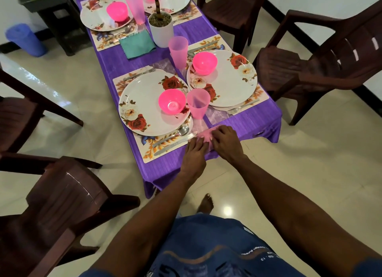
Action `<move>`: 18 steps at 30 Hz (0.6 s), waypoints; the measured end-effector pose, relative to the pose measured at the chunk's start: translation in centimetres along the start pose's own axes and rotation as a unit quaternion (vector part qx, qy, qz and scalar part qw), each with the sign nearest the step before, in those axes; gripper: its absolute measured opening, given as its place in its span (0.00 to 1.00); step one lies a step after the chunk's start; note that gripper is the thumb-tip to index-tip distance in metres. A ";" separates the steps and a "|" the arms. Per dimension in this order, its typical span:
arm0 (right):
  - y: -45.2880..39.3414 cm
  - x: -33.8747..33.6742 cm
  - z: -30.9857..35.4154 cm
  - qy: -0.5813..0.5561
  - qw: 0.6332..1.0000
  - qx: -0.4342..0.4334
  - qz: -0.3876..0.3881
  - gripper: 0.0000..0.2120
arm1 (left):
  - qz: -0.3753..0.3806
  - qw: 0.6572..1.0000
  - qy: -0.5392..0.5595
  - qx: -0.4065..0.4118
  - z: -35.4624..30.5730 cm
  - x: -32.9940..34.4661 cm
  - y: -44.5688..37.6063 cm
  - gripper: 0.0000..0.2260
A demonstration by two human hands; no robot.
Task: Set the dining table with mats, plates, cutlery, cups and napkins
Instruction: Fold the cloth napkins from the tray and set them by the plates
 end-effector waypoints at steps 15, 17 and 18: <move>1.9 1.2 0.3 0.009 0.999 0.038 0.023 0.22 | 0.032 0.998 -0.034 0.048 1.0 0.3 0.4 0.34; 1.3 0.5 0.6 -0.016 0.998 0.056 0.018 0.20 | 0.030 0.998 -0.032 0.051 1.0 -0.2 0.6 0.34; 1.1 0.0 0.8 -0.021 0.998 0.060 0.009 0.19 | 0.027 0.997 -0.033 0.056 0.9 -0.5 0.7 0.33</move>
Point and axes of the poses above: each hand's wrist, its own y-axis away from the middle knuckle, its own x-axis out of the palm, z = x × y, the point moved 9 cm from there along -y, towards the middle knuckle, and after that the axes turned 8 degrees about z, right-handed, at the moved point
